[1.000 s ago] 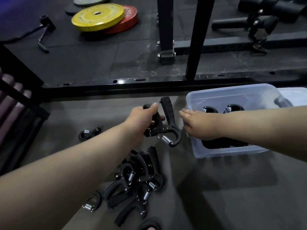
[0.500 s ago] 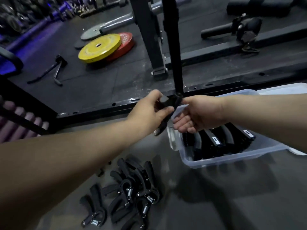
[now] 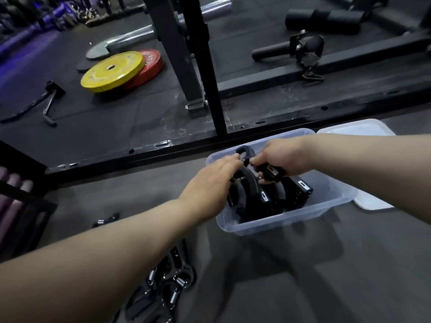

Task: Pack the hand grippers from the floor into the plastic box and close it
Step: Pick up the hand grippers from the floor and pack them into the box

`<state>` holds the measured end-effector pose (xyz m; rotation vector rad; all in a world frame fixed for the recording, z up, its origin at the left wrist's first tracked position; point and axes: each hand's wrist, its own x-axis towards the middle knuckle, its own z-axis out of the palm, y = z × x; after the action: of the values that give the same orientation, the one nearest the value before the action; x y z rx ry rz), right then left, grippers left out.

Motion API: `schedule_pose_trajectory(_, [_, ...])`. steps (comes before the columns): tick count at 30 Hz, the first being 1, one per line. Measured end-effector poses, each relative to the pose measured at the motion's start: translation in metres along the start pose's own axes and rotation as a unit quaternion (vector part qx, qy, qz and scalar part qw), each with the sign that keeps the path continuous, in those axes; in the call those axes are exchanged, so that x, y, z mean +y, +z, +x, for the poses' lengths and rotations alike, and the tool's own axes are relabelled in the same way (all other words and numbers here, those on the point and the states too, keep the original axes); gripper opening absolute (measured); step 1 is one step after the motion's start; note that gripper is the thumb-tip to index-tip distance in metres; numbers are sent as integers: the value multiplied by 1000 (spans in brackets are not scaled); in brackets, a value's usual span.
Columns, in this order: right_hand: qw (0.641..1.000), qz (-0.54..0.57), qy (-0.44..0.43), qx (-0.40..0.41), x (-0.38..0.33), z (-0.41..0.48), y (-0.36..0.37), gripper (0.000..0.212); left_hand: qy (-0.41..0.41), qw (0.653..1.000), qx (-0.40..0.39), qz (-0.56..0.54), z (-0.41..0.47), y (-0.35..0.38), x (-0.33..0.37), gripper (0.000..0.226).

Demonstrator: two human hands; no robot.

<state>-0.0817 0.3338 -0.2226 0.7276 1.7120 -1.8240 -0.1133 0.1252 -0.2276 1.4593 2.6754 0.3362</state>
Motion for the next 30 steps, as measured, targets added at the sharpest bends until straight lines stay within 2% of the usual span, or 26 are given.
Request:
schedule_pose_trajectory(3, [995, -67, -8, 69, 7, 3, -11, 14, -124, 990, -64, -33, -9, 16, -16, 59])
schedule_pose_trajectory(5, [997, -42, -1, 59, 14, 7, -12, 17, -156, 983, -93, -31, -15, 25, -26, 58])
schedule_pose_trajectory(8, [1000, 25, 14, 9, 22, 20, -2, 19, -155, 982, -107, -26, -19, 32, -31, 57])
schedule_pose_trajectory(10, [1000, 23, 15, 14, 25, 29, 8, 22, -148, 983, -107, -25, -21, 35, -32, 58])
schedule_pose_trajectory(12, [999, -26, 14, 33, 27, 33, 18, 24, -146, 983, -106, -26, -22, 37, -31, 59])
schedule_pose_trajectory(14, [987, -144, 1, 71, 29, 36, 24, 26, -144, 984, -100, -27, -23, 39, -31, 59])
schedule_pose_trajectory(16, [937, -328, -32, 119, 31, 37, 29, 26, -139, 985, -95, -24, -24, 42, -32, 59])
schedule_pose_trajectory(18, [851, -496, -80, 156, 35, 37, 32, 26, -131, 987, -91, -21, -24, 45, -33, 59])
schedule_pose_trajectory(21, [729, -649, -125, 179, 41, 31, 34, 26, -123, 988, -93, -14, -24, 47, -34, 60])
schedule_pose_trajectory(22, [698, -682, -124, 180, 42, 30, 32, 27, -124, 988, -94, -12, -24, 48, -35, 60])
schedule_pose_trajectory(23, [682, -700, -116, 176, 42, 30, 31, 27, -125, 988, -94, -11, -24, 48, -35, 61])
schedule_pose_trajectory(24, [688, -698, -104, 169, 42, 30, 31, 25, -125, 988, -94, -10, -24, 48, -35, 61])
schedule_pose_trajectory(28, [768, -624, -50, 136, 36, 33, 30, 26, -117, 988, -98, 3, -24, 46, -34, 60])
schedule_pose_trajectory(30, [784, -605, -51, 134, 33, 34, 27, 29, -118, 988, -97, 4, -24, 46, -34, 60])
